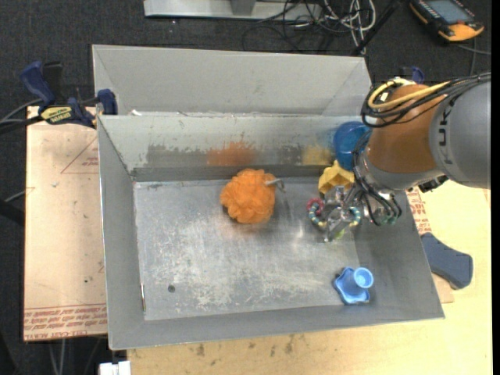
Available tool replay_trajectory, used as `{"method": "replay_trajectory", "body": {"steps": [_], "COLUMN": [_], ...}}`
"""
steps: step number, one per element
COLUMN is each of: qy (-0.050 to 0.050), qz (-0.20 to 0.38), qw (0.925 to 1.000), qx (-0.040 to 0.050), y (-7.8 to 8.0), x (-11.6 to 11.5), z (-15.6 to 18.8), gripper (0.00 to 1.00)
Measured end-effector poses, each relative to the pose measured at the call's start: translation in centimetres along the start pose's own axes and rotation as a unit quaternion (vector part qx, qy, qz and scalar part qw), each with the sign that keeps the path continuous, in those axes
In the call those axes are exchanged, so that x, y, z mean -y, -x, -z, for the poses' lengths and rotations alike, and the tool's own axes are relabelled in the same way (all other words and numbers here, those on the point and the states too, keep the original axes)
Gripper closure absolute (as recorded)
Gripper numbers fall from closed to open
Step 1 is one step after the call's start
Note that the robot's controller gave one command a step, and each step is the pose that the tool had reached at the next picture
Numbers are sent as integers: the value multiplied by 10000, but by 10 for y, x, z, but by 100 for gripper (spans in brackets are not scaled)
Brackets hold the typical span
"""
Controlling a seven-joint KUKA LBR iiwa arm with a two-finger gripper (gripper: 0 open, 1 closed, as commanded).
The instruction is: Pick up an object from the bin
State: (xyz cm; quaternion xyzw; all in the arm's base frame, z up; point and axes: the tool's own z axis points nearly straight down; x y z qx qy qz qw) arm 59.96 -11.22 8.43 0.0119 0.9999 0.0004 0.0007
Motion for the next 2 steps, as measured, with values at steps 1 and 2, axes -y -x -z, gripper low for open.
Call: {"method": "replay_trajectory", "body": {"steps": [1,2], "qy": [0,-4], "qz": [2,44], "qw": [10000,10000], "qx": [0,13], "y": [0,11], "x": [0,15], "z": [0,124], "gripper": [100,100]}}
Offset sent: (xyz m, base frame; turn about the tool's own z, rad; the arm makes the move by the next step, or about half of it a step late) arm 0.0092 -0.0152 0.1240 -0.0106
